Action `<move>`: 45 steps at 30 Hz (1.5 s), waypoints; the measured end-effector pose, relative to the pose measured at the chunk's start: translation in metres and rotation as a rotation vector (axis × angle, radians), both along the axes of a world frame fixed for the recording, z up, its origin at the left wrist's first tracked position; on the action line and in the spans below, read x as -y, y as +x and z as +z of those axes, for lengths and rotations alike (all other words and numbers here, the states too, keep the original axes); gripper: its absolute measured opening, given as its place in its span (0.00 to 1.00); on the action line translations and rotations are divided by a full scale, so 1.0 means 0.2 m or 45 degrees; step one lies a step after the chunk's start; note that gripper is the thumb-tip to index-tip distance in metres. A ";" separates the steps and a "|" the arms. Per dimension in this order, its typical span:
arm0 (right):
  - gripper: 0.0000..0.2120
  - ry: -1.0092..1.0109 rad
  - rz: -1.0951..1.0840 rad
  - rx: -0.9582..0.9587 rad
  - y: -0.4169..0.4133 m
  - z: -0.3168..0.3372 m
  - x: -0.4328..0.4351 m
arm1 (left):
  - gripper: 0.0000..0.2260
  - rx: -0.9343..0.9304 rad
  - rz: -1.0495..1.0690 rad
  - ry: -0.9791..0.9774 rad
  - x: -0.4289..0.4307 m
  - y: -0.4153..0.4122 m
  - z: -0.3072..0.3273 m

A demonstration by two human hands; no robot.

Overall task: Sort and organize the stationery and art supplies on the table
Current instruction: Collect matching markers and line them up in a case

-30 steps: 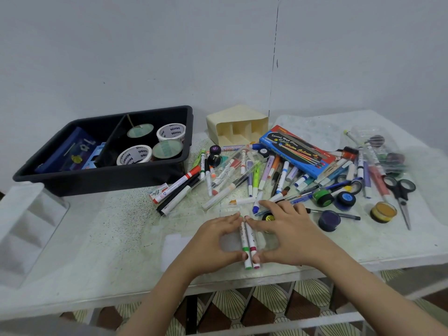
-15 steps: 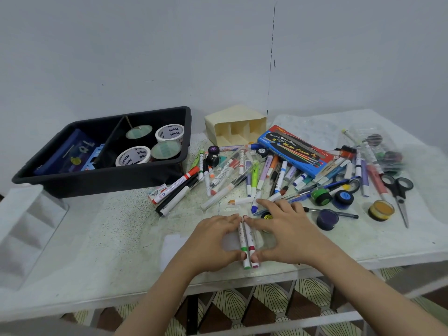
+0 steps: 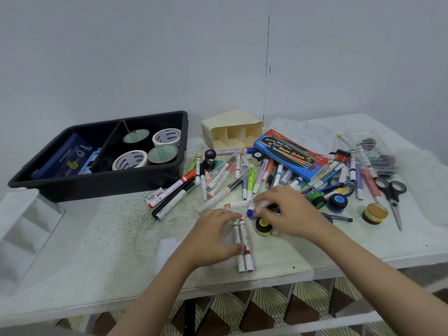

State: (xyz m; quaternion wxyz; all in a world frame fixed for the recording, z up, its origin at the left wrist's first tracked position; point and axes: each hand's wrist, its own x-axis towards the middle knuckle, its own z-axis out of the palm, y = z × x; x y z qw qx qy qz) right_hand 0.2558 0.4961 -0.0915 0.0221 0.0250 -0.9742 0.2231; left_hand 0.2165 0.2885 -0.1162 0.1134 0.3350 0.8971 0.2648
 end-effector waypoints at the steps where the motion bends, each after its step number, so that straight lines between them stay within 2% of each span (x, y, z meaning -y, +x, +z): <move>1: 0.13 0.007 -0.104 -0.044 -0.04 0.01 -0.03 | 0.26 -0.024 0.027 0.045 -0.01 -0.01 0.00; 3: 0.10 0.039 -0.296 -0.082 -0.11 0.02 -0.10 | 0.17 -0.088 0.100 0.124 -0.04 -0.03 -0.01; 6: 0.09 0.076 -0.448 -0.059 -0.20 -0.01 -0.16 | 0.13 -0.173 0.198 0.171 -0.09 -0.07 -0.02; 13: 0.12 0.159 -0.552 0.046 -0.30 -0.04 -0.16 | 0.12 -0.275 0.291 0.164 -0.18 -0.15 -0.05; 19: 0.09 0.187 -0.611 0.076 -0.33 -0.05 -0.16 | 0.11 -0.292 0.299 0.153 -0.20 -0.17 -0.08; 25: 0.18 0.276 -0.604 0.090 -0.36 -0.07 -0.17 | 0.10 -0.297 0.350 0.204 -0.20 -0.19 -0.10; 32: 0.11 0.219 -0.662 0.084 -0.39 -0.06 -0.16 | 0.11 -0.360 0.432 0.248 -0.18 -0.24 -0.09; 35: 0.14 0.292 -0.656 0.080 -0.40 -0.05 -0.15 | 0.11 -0.426 0.481 0.239 -0.17 -0.27 -0.08; 39: 0.12 0.114 -0.677 0.093 -0.42 -0.06 -0.17 | 0.13 -0.433 0.616 0.220 -0.14 -0.34 -0.05; 45: 0.09 -0.268 -0.633 -0.086 -0.35 -0.03 -0.20 | 0.14 -0.304 0.755 0.129 -0.08 -0.46 0.02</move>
